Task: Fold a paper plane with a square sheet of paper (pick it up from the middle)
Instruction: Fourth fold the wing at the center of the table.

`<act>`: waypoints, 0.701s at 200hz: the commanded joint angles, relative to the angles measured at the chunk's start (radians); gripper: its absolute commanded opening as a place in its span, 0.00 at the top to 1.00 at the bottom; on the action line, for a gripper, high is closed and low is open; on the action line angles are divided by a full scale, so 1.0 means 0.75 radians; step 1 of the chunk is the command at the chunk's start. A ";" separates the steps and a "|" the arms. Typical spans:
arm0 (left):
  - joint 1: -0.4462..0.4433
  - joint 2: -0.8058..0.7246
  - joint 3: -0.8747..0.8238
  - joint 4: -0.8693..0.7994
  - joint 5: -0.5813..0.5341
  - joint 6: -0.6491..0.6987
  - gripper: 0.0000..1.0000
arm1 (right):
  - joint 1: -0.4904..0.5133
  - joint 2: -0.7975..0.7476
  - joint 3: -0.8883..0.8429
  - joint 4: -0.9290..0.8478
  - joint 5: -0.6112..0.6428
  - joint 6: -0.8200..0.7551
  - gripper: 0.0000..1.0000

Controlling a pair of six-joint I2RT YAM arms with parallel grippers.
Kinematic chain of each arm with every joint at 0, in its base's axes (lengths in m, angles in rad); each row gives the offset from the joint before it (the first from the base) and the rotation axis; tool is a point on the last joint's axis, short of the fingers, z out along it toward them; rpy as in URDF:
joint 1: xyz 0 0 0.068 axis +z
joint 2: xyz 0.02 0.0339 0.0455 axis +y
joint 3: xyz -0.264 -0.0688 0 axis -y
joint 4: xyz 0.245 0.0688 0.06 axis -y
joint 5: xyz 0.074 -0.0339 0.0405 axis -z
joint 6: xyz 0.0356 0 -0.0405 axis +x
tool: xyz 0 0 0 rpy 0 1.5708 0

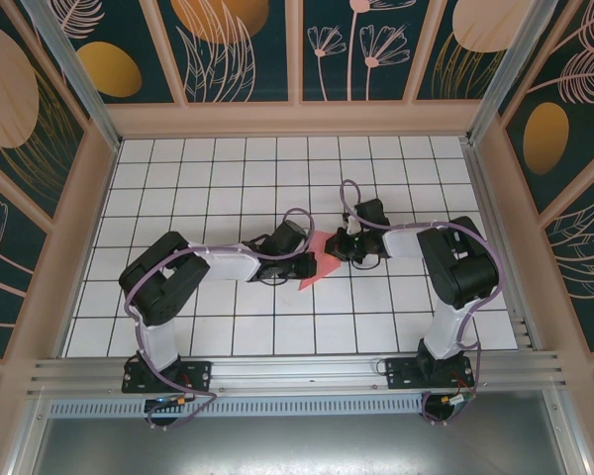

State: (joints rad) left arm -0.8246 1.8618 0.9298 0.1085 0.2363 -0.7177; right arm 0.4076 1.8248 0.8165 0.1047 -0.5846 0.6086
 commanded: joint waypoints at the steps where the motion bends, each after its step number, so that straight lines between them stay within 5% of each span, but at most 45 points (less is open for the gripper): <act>1: -0.002 -0.043 -0.074 -0.163 0.065 0.109 0.93 | 0.007 0.136 -0.043 -0.189 0.249 -0.033 0.97; 140: -0.002 -0.306 -0.126 -0.265 0.055 0.198 0.95 | 0.001 0.136 -0.031 -0.214 0.260 -0.033 0.97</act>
State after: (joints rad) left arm -0.8242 1.6951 0.8299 -0.0769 0.2726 -0.5652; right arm 0.4076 1.8290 0.8314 0.0799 -0.5842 0.6086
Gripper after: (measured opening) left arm 0.067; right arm 0.055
